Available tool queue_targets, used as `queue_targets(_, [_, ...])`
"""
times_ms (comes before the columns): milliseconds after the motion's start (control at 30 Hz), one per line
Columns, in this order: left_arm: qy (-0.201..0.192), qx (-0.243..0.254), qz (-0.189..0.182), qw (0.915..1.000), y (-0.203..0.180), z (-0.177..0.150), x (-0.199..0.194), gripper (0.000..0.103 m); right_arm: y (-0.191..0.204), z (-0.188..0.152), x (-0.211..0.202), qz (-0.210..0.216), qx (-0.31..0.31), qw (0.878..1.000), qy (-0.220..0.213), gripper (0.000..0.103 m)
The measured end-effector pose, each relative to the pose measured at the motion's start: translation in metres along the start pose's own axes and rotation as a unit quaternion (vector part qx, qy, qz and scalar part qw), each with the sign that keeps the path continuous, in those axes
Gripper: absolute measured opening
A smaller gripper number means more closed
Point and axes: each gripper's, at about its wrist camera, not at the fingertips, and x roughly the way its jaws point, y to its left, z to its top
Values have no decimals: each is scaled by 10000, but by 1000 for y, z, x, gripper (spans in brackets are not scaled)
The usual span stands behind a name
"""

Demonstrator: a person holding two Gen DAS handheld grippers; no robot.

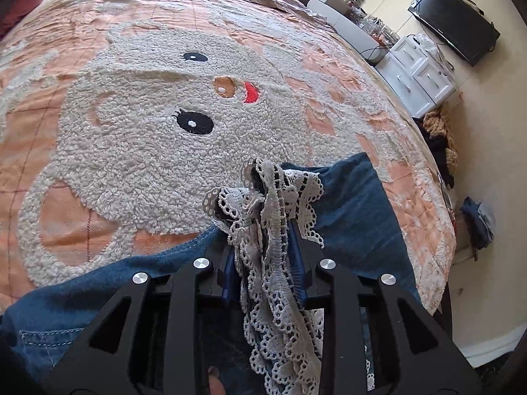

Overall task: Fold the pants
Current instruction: 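Release the lace with both tools and lift them off the folded pants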

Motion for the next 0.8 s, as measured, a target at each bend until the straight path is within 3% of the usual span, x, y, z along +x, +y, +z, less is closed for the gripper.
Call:
queue_targets(67, [-74,-15,13,10000,0,1,-5,27,-7,4,-19,217,189,9994,-212,46])
queue_targets(100, [-141,5,91,9999,0,1,-11,36,-13,5,-30,233,268,9987,-352,46])
queue_targets(167, [-338,103,252,9991,-4,0,-26,46,-24,8,-47,-98,429,9975,-555,46])
queue_targets(233, [-584,201,461,9970,-9,-3,-46,47,-41,9,-60,-465,614,9952,-602,46])
queue_targets(333, [-833,422,743,9929,-27,-14,-65,48,-65,9,-59,-835,890,9922,-265,47])
queue_targets(433, [-878,692,650,9916,-51,-31,-66,48,-75,0,-51,-845,1054,9907,145,47])
queue_targets(533, [-809,1081,827,9874,-76,-57,-57,48,-74,-15,-39,-924,957,9891,632,47])
queue_targets(700, [-459,1460,1417,9780,-78,-95,-30,50,-66,-35,-37,-1067,673,9900,634,47])
queue_targets(800, [-570,1278,1325,9812,-66,-104,-26,51,-71,-40,-33,-966,788,9905,588,47])
